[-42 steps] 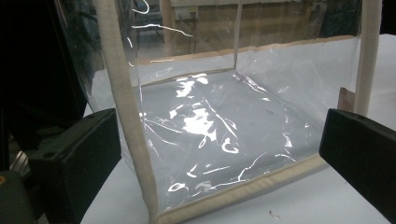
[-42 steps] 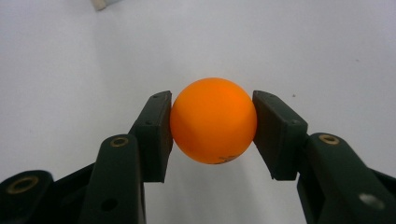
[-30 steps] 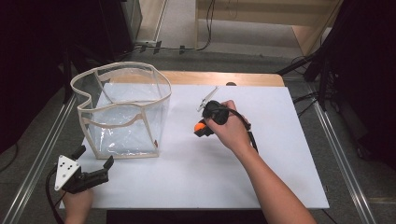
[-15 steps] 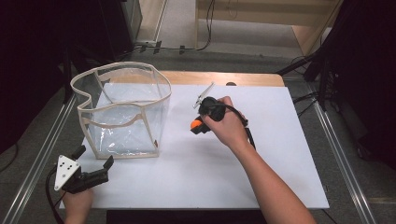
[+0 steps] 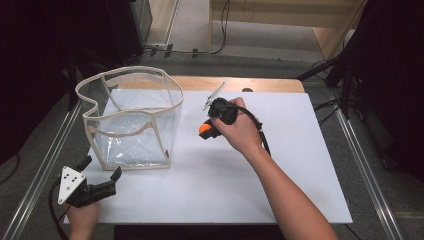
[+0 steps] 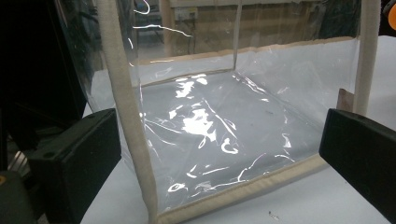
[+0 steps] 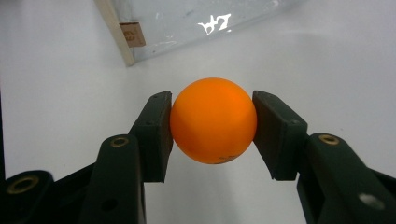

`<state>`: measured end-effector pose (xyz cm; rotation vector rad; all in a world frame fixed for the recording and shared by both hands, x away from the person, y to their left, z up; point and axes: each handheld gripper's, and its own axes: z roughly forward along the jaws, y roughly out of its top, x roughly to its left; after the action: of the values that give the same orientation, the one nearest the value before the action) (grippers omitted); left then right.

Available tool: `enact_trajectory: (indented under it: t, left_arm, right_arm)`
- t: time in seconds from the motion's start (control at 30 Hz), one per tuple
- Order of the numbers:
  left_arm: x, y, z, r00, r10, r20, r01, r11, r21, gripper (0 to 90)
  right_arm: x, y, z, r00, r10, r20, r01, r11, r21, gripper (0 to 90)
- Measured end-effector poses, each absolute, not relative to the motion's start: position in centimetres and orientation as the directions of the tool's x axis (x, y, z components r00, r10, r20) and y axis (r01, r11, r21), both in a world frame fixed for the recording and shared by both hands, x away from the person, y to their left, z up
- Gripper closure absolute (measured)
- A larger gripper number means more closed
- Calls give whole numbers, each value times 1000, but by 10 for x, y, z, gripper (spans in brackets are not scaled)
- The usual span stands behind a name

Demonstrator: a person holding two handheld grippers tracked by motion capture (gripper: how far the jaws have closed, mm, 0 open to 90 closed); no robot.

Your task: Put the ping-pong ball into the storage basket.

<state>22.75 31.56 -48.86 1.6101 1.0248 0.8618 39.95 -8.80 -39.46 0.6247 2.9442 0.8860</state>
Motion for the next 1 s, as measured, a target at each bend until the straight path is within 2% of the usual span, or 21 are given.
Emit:
enact_trajectory:
  t: [1.0]
  left_arm:
    - [228, 316, -488, 391, 919, 48, 210, -140, 968, 0]
  right_arm:
    - [405, -66, -350, -944, 320, 84, 310, 769, 559, 483]
